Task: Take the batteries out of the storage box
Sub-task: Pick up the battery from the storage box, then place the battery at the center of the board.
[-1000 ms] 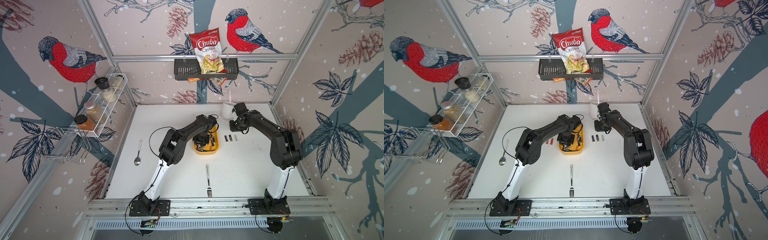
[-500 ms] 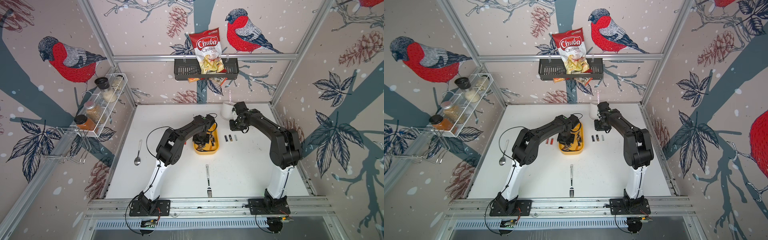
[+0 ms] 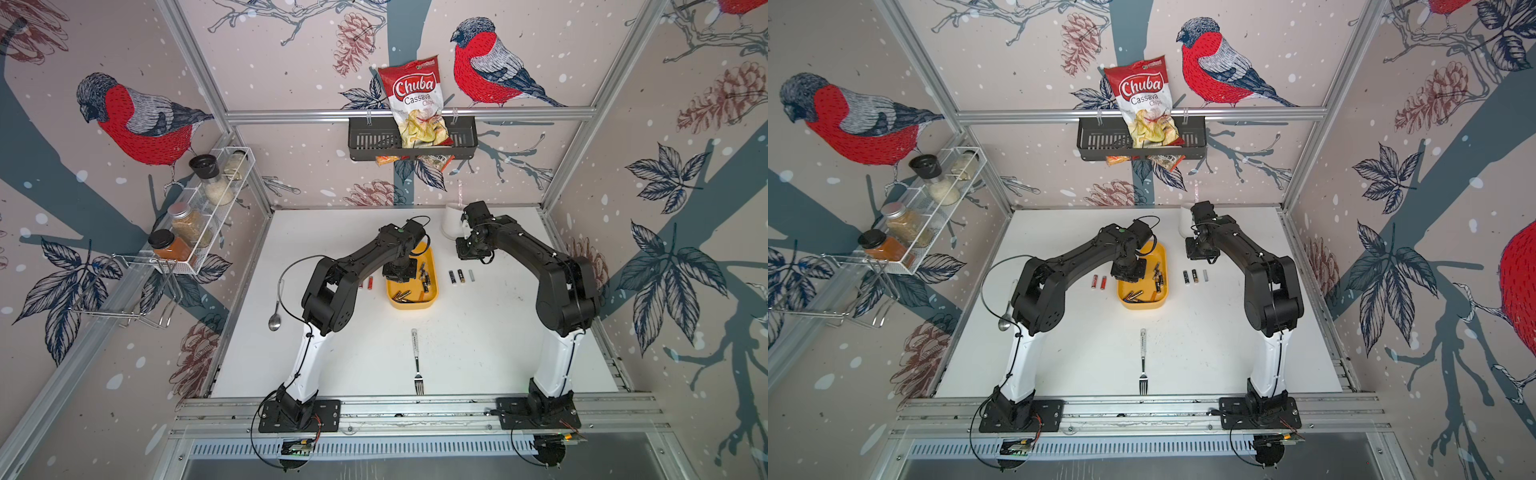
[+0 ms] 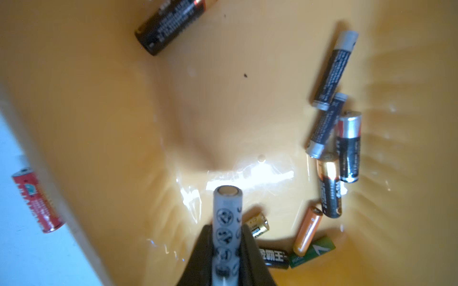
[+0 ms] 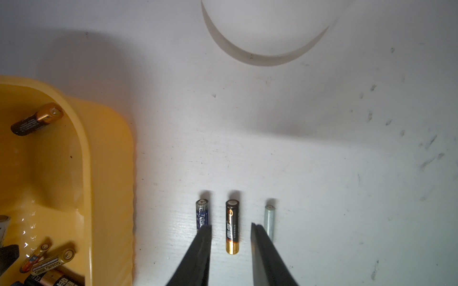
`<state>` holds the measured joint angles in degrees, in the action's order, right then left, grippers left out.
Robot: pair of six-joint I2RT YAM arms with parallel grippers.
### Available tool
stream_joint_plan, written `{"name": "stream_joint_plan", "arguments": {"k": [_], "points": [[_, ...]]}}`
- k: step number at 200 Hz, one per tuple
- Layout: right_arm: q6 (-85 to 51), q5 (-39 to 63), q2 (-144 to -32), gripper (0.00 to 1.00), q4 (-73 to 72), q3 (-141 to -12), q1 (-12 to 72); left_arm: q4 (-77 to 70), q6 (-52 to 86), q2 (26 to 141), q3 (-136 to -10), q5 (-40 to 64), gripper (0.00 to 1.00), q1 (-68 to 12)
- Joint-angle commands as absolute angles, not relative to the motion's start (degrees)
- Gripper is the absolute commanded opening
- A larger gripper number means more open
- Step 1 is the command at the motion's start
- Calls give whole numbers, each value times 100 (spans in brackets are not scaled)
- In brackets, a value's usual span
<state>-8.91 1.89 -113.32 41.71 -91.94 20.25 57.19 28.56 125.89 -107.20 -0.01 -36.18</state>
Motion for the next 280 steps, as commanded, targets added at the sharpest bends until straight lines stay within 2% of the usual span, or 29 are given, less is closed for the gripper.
{"name": "stream_joint_plan", "arguments": {"k": [1, 75, 157, 214, 280], "points": [[-879, 107, -11389, 34, 4306, -9321, 2072, 5578, 2827, 12362, -10641, 96, 18, -3552], [-905, 127, -11485, 34, 4399, -9590, 2202, 5589, 2809, 11487, -10336, 42, 18, -3146], [-936, 148, -11471, 34, 4420, -9607, 2258, 5485, 2432, 10493, -9230, -347, 19, -2106], [-947, 38, -11461, 34, 4539, -9626, 2266, 4804, 2162, 10488, -8326, -256, 18, -1632], [-1002, -96, -11513, 34, 4735, -9791, 2328, 4244, 1992, 10843, -7899, -47, 19, -1564]]}}
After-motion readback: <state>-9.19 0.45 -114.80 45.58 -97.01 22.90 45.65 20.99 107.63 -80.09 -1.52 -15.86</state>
